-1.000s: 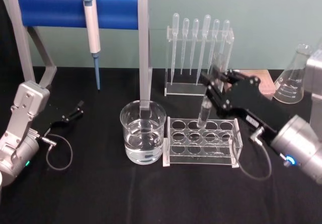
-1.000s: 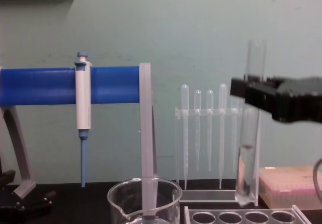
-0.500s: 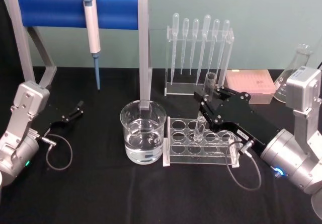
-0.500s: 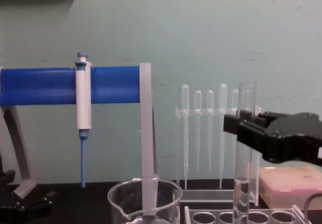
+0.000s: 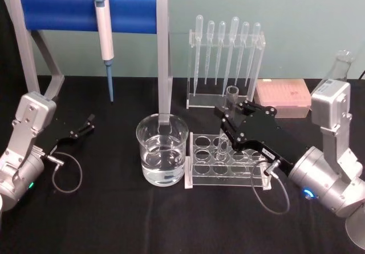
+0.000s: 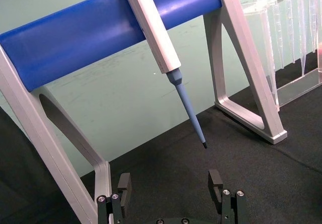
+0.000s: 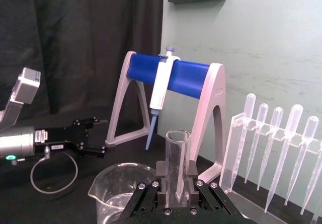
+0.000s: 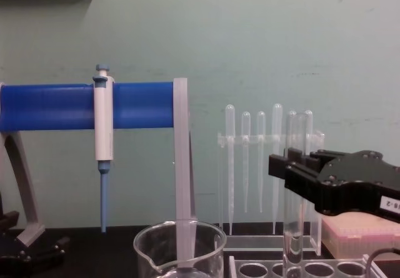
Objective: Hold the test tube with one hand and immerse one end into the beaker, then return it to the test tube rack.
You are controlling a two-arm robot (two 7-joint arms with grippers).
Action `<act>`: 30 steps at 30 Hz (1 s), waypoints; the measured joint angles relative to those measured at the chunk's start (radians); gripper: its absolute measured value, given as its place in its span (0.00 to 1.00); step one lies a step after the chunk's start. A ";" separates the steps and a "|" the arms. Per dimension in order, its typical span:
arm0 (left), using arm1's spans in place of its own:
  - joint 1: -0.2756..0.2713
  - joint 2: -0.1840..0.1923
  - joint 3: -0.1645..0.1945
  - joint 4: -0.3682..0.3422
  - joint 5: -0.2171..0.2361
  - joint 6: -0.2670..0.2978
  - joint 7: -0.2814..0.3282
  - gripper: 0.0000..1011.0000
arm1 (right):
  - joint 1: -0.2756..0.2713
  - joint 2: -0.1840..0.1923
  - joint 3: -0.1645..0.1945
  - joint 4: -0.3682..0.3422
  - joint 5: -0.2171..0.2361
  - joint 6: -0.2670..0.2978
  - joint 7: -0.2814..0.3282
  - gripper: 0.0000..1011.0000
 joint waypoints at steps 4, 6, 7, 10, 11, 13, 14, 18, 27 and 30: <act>0.000 0.000 0.000 0.000 0.000 0.000 0.000 0.99 | 0.010 -0.003 -0.008 0.015 -0.012 0.002 0.005 0.24; 0.000 0.000 0.000 0.000 0.000 0.000 0.000 0.99 | 0.021 -0.005 -0.016 0.031 -0.020 0.007 0.012 0.24; 0.000 0.000 0.000 0.000 0.000 0.000 0.000 0.99 | 0.021 -0.005 -0.016 0.031 -0.020 0.007 0.012 0.24; 0.000 0.000 0.000 0.000 0.000 0.000 0.000 0.99 | 0.036 -0.007 -0.027 0.052 -0.030 0.014 0.020 0.24; 0.000 0.000 0.000 0.000 0.000 0.000 0.000 0.99 | 0.039 -0.008 -0.028 0.057 -0.032 0.014 0.021 0.24; 0.000 0.000 0.000 0.000 0.000 0.000 0.000 0.99 | 0.044 -0.009 -0.031 0.066 -0.033 0.014 0.024 0.24; 0.000 0.000 0.000 0.000 0.000 0.000 0.000 0.99 | 0.049 -0.012 -0.033 0.076 -0.034 0.013 0.027 0.24; 0.000 0.000 0.000 0.000 0.000 0.000 0.000 0.99 | 0.056 -0.015 -0.037 0.092 -0.036 0.008 0.033 0.24; 0.000 0.000 0.000 0.000 0.000 0.000 0.000 0.99 | 0.073 -0.018 -0.051 0.123 -0.041 0.020 0.043 0.24; 0.000 0.000 0.000 0.000 0.000 0.000 0.000 0.99 | 0.080 -0.017 -0.059 0.130 -0.048 0.036 0.043 0.24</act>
